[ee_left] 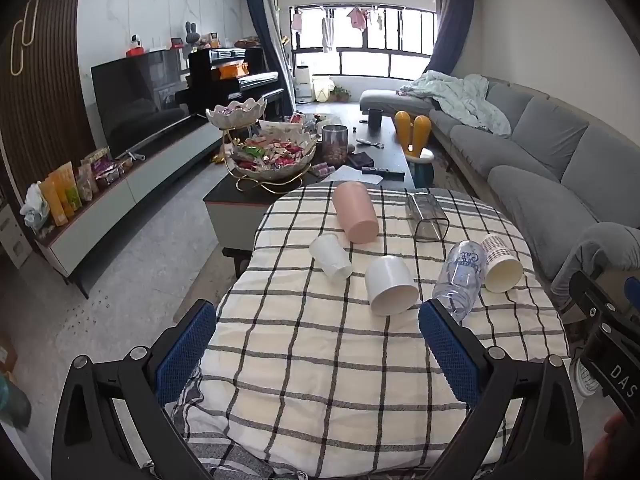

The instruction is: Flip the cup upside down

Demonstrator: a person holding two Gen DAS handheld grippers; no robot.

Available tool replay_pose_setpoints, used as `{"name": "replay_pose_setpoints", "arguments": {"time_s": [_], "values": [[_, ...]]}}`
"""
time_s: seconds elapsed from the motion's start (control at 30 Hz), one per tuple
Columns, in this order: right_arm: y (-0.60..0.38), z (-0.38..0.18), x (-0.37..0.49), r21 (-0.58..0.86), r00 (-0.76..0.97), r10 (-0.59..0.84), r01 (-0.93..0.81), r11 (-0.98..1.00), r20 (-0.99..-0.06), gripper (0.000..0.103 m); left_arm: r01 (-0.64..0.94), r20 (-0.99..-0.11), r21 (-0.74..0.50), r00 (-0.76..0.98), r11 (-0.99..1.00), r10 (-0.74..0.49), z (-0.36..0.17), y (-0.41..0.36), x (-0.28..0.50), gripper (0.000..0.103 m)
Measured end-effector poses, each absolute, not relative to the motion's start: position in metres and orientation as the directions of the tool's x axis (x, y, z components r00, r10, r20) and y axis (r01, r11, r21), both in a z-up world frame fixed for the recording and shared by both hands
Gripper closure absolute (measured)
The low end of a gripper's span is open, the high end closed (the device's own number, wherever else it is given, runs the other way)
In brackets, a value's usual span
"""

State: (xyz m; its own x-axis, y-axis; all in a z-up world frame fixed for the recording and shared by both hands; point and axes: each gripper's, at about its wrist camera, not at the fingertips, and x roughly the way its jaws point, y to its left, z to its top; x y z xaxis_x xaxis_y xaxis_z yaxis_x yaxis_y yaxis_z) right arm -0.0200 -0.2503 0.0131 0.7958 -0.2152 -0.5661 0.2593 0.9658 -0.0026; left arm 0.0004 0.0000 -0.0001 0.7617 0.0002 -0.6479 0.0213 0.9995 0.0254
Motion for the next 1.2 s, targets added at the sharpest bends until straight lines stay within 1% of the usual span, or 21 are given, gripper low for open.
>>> {"name": "replay_pose_setpoints", "arguments": {"time_s": [0.37,1.2], "values": [[-0.251,0.0128,-0.0191,0.002,0.793,-0.211,0.258,0.966,-0.571,0.01,0.016,-0.635,0.039,0.773,0.999,0.013,0.0001,0.0,-0.0009,0.0],[-0.2499,0.0122,-0.0189,0.005,0.789,-0.207,0.257,0.966,-0.579,0.009,0.017,-0.636,0.036,0.772,0.999,0.01,-0.0018,-0.0008,-0.0003,0.0]]}}
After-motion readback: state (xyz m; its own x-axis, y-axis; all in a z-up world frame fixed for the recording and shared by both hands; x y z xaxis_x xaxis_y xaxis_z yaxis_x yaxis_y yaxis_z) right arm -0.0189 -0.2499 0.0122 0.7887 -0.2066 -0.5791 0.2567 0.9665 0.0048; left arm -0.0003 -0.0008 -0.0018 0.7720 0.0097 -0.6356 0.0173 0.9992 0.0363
